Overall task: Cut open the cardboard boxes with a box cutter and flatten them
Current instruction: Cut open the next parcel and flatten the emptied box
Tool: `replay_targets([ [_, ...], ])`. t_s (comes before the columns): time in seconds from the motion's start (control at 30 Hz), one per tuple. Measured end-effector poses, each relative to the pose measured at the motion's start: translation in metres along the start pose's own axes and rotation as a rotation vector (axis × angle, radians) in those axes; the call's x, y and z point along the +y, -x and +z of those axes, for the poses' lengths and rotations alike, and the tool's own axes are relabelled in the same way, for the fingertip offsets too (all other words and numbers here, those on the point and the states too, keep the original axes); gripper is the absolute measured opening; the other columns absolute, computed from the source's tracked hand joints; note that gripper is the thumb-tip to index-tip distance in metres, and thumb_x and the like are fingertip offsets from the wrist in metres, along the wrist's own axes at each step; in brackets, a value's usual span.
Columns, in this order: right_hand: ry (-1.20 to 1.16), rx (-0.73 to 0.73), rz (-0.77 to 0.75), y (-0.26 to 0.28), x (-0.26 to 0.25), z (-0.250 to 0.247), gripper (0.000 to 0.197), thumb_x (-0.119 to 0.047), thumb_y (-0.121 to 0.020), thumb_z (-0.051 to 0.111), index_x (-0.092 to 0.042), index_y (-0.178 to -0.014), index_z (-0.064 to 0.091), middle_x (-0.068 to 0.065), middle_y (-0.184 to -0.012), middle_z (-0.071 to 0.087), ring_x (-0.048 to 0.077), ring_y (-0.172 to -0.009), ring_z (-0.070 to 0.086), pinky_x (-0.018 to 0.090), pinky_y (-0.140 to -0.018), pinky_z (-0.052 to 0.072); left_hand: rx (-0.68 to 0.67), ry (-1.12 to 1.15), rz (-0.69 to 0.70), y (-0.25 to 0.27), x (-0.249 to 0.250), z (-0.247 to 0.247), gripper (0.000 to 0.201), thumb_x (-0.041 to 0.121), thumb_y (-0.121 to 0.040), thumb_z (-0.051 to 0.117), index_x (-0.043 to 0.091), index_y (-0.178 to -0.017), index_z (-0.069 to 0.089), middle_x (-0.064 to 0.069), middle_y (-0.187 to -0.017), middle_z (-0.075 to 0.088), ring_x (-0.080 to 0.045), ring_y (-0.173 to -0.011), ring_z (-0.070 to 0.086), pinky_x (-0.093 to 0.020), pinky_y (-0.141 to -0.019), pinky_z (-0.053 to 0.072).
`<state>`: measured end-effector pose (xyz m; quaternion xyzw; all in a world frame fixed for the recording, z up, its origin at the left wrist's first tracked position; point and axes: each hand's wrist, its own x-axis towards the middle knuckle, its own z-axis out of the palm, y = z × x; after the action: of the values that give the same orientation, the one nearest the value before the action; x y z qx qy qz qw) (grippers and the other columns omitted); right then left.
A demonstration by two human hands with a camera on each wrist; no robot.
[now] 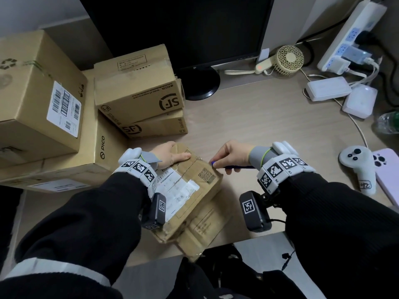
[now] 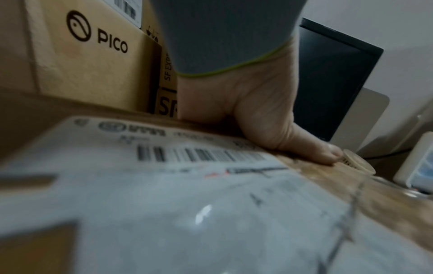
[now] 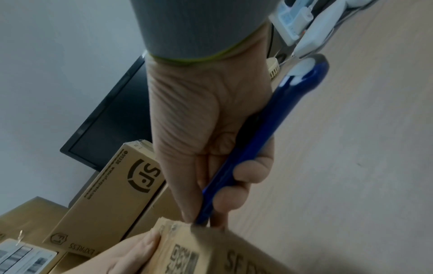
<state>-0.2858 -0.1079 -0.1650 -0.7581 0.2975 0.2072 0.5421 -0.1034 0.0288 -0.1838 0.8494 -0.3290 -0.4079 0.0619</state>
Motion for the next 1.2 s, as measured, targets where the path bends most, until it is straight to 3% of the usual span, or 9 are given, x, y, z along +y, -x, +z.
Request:
replay_targets([
  [0.17, 0.055, 0.213, 0.002, 0.0, -0.012, -0.019, 0.022, -0.012, -0.091, 0.053, -0.016, -0.105, 0.07, 0.004, -0.061, 0.058, 0.013, -0.052, 0.051, 0.019, -0.047, 0.04, 0.136, 0.128, -0.095, 0.002, 0.004, 0.001, 0.073, 0.062, -0.086, 0.052, 0.017, -0.14, 0.032, -0.012, -0.127, 0.055, -0.032, -0.112, 0.053, -0.038, -0.09, 0.043],
  [0.37, 0.248, 0.215, -0.021, -0.005, -0.028, -0.013, 0.035, -0.001, -0.088, 0.042, -0.005, -0.11, 0.068, 0.003, -0.062, 0.058, 0.021, -0.058, 0.052, 0.026, -0.057, 0.044, 0.031, -0.097, -0.247, -0.003, 0.019, -0.008, 0.09, 0.076, -0.083, 0.037, 0.017, -0.147, 0.015, -0.021, -0.124, 0.054, -0.038, -0.107, 0.055, -0.043, -0.095, 0.043],
  [0.47, 0.356, 0.276, -0.043, -0.008, -0.033, -0.01, 0.034, -0.004, -0.09, 0.046, -0.012, -0.115, 0.068, 0.005, -0.079, 0.066, 0.021, -0.073, 0.061, 0.026, -0.064, 0.049, -0.006, -0.147, -0.231, -0.003, 0.027, -0.011, 0.077, 0.071, -0.088, 0.035, 0.017, -0.141, 0.025, -0.018, -0.121, 0.056, -0.035, -0.103, 0.056, -0.041, -0.094, 0.044],
  [0.57, 0.427, 0.325, -0.057, -0.01, -0.036, -0.011, 0.034, -0.011, -0.091, 0.052, -0.017, -0.122, 0.065, 0.008, -0.115, 0.067, 0.028, -0.106, 0.061, 0.03, -0.087, 0.05, -0.066, -0.117, -0.171, 0.003, 0.039, -0.016, 0.052, 0.061, -0.091, 0.042, 0.013, -0.11, 0.052, -0.01, -0.11, 0.057, -0.023, -0.087, 0.058, -0.029, -0.069, 0.045],
  [0.63, 0.462, 0.33, -0.069, -0.012, -0.039, -0.01, 0.031, -0.014, -0.089, 0.057, -0.015, -0.119, 0.065, 0.007, -0.117, 0.066, 0.027, -0.107, 0.06, 0.028, -0.085, 0.048, -0.097, -0.167, -0.132, 0.006, 0.043, -0.02, 0.049, 0.063, -0.087, 0.046, 0.015, -0.089, 0.056, -0.004, -0.098, 0.058, -0.02, -0.081, 0.055, -0.028, -0.068, 0.04],
  [0.83, 0.545, 0.373, -0.052, -0.017, -0.05, -0.005, 0.02, -0.018, -0.088, 0.058, -0.006, -0.102, 0.066, 0.013, -0.104, 0.068, 0.032, -0.098, 0.061, 0.029, -0.071, 0.044, -0.175, -0.041, -0.095, -0.004, 0.034, -0.015, 0.085, 0.082, -0.047, 0.048, 0.013, -0.096, 0.063, -0.008, -0.102, 0.069, -0.03, -0.089, 0.07, -0.039, -0.084, 0.057],
  [0.9, 0.56, 0.38, -0.043, -0.018, -0.052, -0.002, 0.019, -0.02, -0.089, 0.056, -0.007, -0.103, 0.062, 0.013, -0.105, 0.066, 0.032, -0.099, 0.06, 0.028, -0.07, 0.04, -0.166, 0.016, -0.077, -0.003, 0.034, -0.015, 0.074, 0.077, -0.056, 0.054, 0.013, -0.093, 0.064, -0.009, -0.103, 0.069, -0.03, -0.089, 0.07, -0.041, -0.083, 0.058],
  [1.1, 0.581, 0.354, -0.02, -0.02, -0.059, 0.003, 0.025, -0.02, -0.09, 0.054, -0.011, -0.113, 0.056, 0.011, -0.112, 0.063, 0.031, -0.102, 0.059, 0.028, -0.071, 0.04, -0.201, 0.121, -0.093, -0.002, 0.032, -0.014, 0.075, 0.069, -0.072, 0.059, 0.008, -0.116, 0.064, -0.012, -0.111, 0.067, -0.021, -0.07, 0.067, -0.027, -0.061, 0.059],
  [1.2, 0.622, 0.343, -0.009, -0.021, -0.062, 0.005, 0.024, -0.019, -0.09, 0.053, -0.01, -0.112, 0.055, 0.011, -0.11, 0.062, 0.031, -0.1, 0.059, 0.029, -0.069, 0.038, -0.17, 0.065, -0.099, 0.0, 0.032, -0.011, 0.061, 0.063, -0.088, 0.048, 0.011, -0.117, 0.062, -0.01, -0.112, 0.066, -0.015, -0.059, 0.062, -0.013, -0.034, 0.039],
])
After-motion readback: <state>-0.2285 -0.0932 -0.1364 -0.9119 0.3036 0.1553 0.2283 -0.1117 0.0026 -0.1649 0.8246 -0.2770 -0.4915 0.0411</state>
